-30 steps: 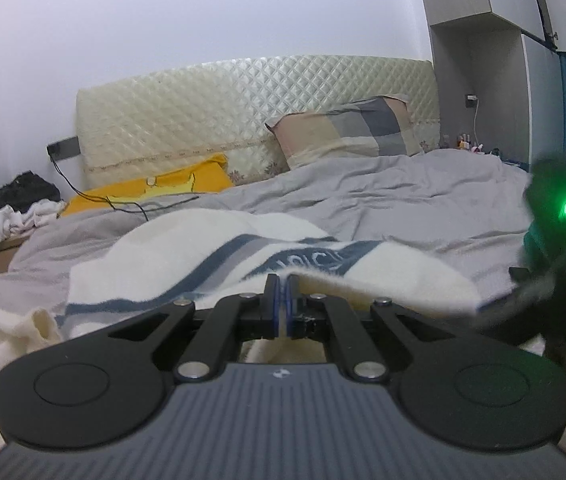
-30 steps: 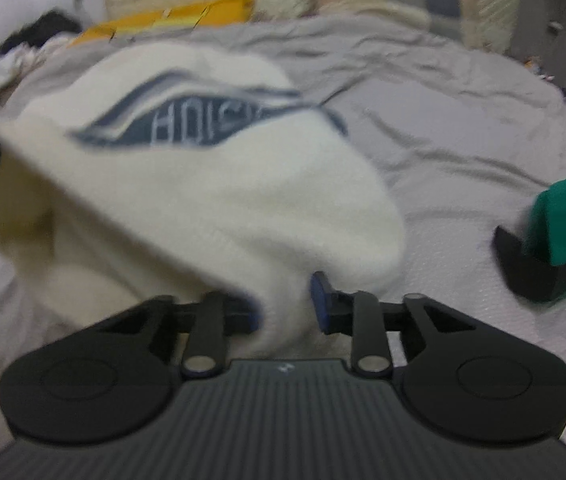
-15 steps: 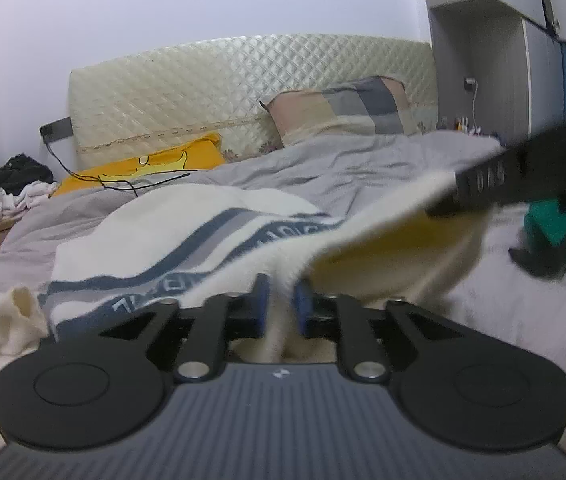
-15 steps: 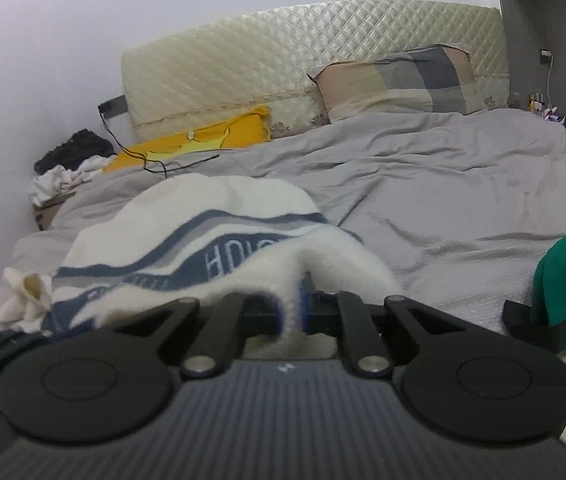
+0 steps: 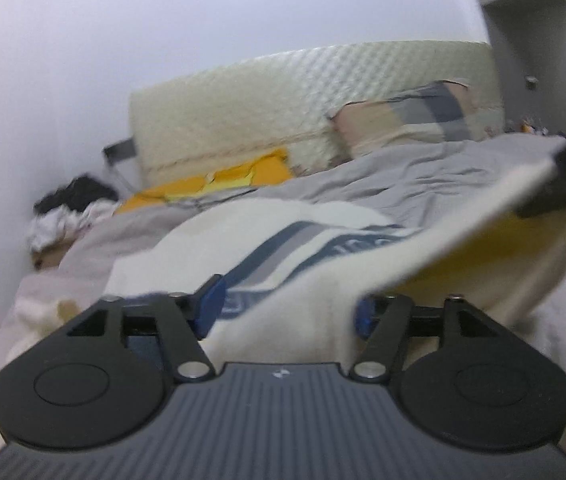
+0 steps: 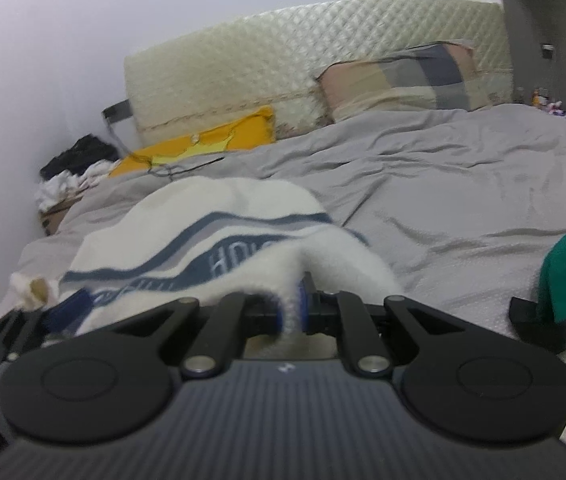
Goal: Fold large clothes
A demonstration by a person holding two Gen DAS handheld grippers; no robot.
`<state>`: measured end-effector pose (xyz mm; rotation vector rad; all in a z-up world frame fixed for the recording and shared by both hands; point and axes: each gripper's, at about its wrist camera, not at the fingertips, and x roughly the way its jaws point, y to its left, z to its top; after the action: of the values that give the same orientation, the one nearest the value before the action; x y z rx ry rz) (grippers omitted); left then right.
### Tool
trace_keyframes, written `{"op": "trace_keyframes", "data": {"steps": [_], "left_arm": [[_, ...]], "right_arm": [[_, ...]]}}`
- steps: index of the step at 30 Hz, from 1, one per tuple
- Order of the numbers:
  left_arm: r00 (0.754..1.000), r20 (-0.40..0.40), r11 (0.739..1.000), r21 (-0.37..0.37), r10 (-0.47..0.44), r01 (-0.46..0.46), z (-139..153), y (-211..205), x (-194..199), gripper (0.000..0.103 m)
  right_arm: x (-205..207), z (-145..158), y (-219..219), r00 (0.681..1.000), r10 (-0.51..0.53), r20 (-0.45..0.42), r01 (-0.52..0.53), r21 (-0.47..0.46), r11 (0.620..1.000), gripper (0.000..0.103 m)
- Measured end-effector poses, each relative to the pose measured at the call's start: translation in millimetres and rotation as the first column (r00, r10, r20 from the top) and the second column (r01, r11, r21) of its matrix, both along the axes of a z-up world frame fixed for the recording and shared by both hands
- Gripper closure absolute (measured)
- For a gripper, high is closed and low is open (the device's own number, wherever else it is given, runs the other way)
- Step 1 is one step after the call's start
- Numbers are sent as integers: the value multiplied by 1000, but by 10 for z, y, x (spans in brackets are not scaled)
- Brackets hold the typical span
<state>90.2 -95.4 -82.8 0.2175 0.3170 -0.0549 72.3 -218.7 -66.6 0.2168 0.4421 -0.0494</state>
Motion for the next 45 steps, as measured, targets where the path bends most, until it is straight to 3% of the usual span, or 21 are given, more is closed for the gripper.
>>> {"op": "trace_keyframes", "data": {"steps": [4,9,11,12,15,19,22,26,28,30,35,38,41,43,45], "left_arm": [[999,-26,1000,10,30,-30,31,109,-124,29],[998,2,994,-92,55,-55,247,347,-148,60],[999,12,991,-128,37,-35,313,400,-179,71],[999,19,990,-138,28,-25,343,407,-219,79],[998,56,985,-173,7,3,457,462,-317,91],[995,104,986,-167,5,12,574,523,-377,91],[997,73,981,-192,7,8,581,564,-379,91],[999,33,983,-184,-12,18,512,514,-346,90],[1000,16,986,-165,-20,22,453,445,-331,84],[1000,6,992,-125,-13,14,374,342,-326,64],[999,-41,1000,-10,23,-24,132,117,-220,38],[995,-86,999,17,46,-44,12,63,-163,33],[990,-133,995,98,40,-27,-123,-35,-151,28],[991,-123,990,140,50,-33,-164,-63,-176,28],[990,-128,990,134,65,-47,-153,-36,-190,25]], "right_arm": [[20,-60,112,1000,-12,-16,11,-98,995,91],[104,-223,309,995,27,-96,-51,-256,965,60],[112,-284,430,994,40,-97,-71,-341,937,56],[118,-300,488,994,48,-95,-80,-376,923,56],[98,-341,669,993,84,-79,-111,-462,880,57],[106,-385,799,986,130,-102,-165,-514,842,57],[48,-280,773,996,81,-32,-86,-520,850,67],[-58,-65,635,996,0,85,39,-463,885,73],[-100,11,576,992,-30,122,80,-429,900,77],[-120,54,507,988,-64,144,117,-398,910,80],[-139,107,359,976,-110,187,169,-342,924,81],[-139,111,341,974,-112,195,172,-323,931,81],[-131,108,329,975,-116,191,173,-312,934,81],[-126,115,294,975,-124,186,176,-297,939,81],[-120,116,254,975,-133,179,180,-281,943,81]]}}
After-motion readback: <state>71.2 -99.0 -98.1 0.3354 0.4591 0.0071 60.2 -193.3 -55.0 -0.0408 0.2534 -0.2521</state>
